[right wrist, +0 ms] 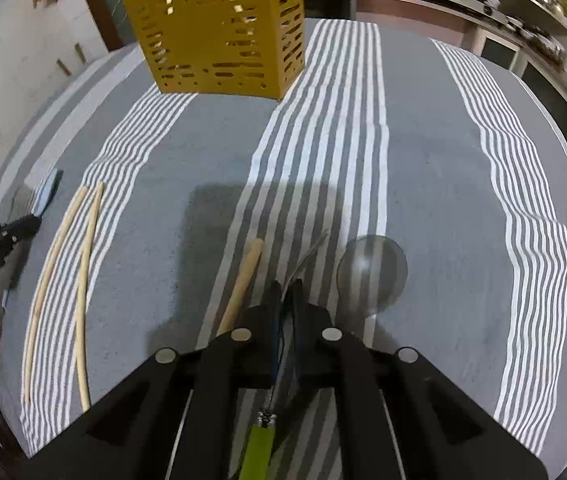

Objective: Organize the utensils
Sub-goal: 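Lift the blue spoon with the left tool while the right tool lifts the fork, then carry the spoon and fork with both tools and lower them into the yellow holder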

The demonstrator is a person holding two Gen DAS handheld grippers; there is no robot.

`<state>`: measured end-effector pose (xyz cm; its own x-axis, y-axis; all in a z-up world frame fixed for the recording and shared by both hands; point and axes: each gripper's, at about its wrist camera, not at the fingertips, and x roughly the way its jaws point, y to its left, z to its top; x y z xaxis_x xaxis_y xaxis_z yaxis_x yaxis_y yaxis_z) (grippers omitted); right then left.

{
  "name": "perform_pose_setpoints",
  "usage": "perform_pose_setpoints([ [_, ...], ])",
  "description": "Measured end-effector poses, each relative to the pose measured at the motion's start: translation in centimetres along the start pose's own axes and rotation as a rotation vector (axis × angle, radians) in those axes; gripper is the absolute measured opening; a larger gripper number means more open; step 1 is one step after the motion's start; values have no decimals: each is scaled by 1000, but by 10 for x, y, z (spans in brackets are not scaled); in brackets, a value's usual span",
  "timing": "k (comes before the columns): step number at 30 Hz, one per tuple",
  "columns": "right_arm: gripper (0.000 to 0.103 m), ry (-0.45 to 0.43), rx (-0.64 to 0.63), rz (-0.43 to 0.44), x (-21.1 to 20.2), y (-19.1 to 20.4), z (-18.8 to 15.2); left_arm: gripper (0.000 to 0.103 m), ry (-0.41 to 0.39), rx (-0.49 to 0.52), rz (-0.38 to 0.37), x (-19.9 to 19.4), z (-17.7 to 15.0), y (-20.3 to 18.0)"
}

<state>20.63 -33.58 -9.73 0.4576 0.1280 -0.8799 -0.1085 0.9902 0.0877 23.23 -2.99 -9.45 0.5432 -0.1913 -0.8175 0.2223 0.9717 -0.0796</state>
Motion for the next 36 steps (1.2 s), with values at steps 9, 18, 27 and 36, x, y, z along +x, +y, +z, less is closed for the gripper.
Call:
perform_pose_setpoints([
  [9, 3, -231, 86, 66, -45, -7, -13, 5, -33, -29, -7, -12, 3, 4],
  [18, 3, -409, 109, 75, -93, -7, -28, 5, -137, -4, -18, -51, 11, -11],
  [27, 3, -501, 95, 90, -122, -7, -38, 5, -197, 11, -20, -79, 11, -25],
  [36, 2, -589, 101, 89, -147, -7, -46, 5, -243, 25, -21, -100, 11, -36],
])
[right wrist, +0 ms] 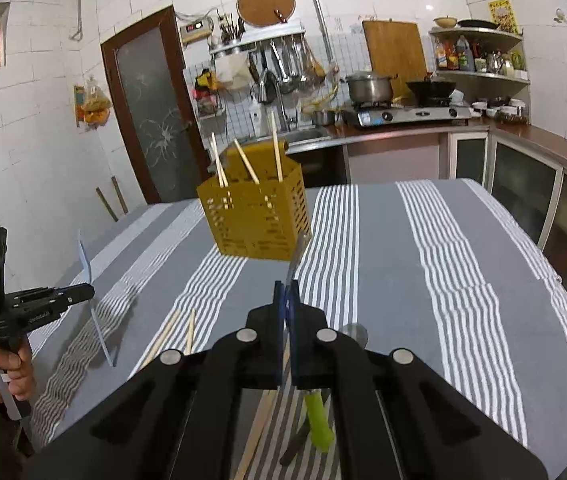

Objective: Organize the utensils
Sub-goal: 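Carry the spoon and fork with both tools and lower them into the yellow holder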

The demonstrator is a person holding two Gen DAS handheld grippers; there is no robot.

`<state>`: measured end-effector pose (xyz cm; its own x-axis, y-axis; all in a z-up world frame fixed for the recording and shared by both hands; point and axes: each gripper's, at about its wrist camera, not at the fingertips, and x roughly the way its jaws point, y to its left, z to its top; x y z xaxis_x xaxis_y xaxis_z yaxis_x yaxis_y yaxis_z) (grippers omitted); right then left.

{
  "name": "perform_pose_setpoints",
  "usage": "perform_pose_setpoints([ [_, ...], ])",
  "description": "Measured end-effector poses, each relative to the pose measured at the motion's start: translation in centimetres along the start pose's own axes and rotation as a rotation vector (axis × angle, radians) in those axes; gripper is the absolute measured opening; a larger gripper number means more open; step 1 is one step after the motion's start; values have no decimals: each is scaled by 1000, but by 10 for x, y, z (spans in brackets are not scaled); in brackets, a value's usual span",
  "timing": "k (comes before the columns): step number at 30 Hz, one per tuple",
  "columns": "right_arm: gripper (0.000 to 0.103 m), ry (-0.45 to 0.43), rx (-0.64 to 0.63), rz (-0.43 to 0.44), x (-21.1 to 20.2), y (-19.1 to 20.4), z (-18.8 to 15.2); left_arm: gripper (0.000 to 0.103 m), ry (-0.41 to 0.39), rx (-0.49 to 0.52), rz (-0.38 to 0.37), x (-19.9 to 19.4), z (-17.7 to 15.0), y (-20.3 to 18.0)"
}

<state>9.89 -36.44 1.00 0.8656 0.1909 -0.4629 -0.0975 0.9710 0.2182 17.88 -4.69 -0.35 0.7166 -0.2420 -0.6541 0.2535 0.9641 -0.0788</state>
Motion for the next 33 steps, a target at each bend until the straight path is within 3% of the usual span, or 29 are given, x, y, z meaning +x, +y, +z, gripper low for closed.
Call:
perform_pose_setpoints([
  [20, 2, -159, -80, 18, -28, 26, 68, 5, -156, 42, -22, -29, 73, -21],
  [33, 1, -247, -114, 68, 0, 44, 141, 5, -256, 76, -45, -26, 161, -39],
])
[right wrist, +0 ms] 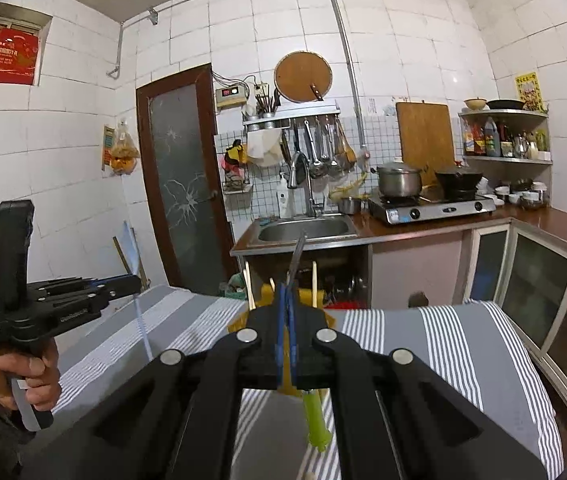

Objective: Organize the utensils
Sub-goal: 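Carry the spoon and fork with both tools and lower them into the yellow holder, then open both tools to release the spoon and fork into the holder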

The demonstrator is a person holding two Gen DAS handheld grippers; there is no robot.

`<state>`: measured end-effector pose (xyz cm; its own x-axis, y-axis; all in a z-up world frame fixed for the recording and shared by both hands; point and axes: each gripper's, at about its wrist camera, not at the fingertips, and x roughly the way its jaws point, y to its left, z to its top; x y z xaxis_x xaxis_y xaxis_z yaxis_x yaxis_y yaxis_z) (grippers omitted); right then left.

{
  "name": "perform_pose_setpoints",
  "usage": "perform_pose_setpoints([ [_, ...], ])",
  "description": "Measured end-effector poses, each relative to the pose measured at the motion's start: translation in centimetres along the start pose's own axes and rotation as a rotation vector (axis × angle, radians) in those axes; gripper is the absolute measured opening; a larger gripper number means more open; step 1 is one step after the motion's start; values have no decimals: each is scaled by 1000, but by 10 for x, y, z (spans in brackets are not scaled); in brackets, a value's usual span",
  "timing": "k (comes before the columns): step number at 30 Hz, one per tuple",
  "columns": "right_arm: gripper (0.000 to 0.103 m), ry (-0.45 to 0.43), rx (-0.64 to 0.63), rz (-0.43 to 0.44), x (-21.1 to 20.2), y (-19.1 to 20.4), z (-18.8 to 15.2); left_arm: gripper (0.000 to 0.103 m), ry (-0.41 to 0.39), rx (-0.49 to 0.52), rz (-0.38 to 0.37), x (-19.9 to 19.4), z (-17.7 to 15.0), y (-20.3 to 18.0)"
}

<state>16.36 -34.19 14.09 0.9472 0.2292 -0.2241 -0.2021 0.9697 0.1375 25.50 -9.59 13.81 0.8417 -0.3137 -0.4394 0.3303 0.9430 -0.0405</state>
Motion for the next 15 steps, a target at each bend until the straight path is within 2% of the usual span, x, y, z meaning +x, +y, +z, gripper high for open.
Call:
perform_pose_setpoints([
  [8, 1, -30, -1, 21, 47, -2, 31, 5, -46, 19, -22, 45, 51, -8],
  [15, 1, -29, -2, 38, 91, -4, 41, 5, -53, 25, -24, 90, 68, -12],
])
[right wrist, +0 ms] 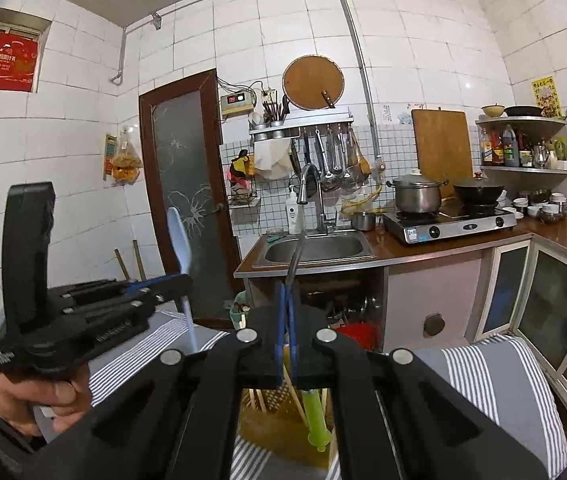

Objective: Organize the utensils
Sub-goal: 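Open both tools to release the spoon and fork into the holder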

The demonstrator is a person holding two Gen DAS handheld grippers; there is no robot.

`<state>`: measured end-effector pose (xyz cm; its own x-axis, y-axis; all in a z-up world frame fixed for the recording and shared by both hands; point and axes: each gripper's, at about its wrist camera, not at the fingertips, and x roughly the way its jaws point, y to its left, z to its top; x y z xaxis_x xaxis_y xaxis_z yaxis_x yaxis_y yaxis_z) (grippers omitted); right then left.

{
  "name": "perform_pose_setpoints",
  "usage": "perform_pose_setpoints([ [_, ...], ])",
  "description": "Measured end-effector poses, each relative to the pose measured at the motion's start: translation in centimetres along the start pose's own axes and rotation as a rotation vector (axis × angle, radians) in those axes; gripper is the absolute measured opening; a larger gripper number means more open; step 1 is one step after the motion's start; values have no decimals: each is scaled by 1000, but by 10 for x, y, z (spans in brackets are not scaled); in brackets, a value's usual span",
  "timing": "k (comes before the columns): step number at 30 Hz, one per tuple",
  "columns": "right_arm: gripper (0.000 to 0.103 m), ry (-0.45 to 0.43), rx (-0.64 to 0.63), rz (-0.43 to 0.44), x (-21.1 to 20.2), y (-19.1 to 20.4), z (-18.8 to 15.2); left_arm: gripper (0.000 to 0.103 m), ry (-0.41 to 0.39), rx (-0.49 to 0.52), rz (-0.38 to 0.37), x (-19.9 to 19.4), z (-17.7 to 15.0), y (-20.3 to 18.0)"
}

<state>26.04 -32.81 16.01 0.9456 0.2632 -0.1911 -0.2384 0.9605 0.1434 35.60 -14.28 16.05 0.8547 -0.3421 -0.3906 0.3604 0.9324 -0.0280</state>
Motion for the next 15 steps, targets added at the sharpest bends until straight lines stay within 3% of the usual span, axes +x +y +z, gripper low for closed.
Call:
perform_pose_setpoints([
  [15, 2, 65, 19, 7, 70, -9, -27, 5, 76, -30, -5, 74, -28, 11],
])
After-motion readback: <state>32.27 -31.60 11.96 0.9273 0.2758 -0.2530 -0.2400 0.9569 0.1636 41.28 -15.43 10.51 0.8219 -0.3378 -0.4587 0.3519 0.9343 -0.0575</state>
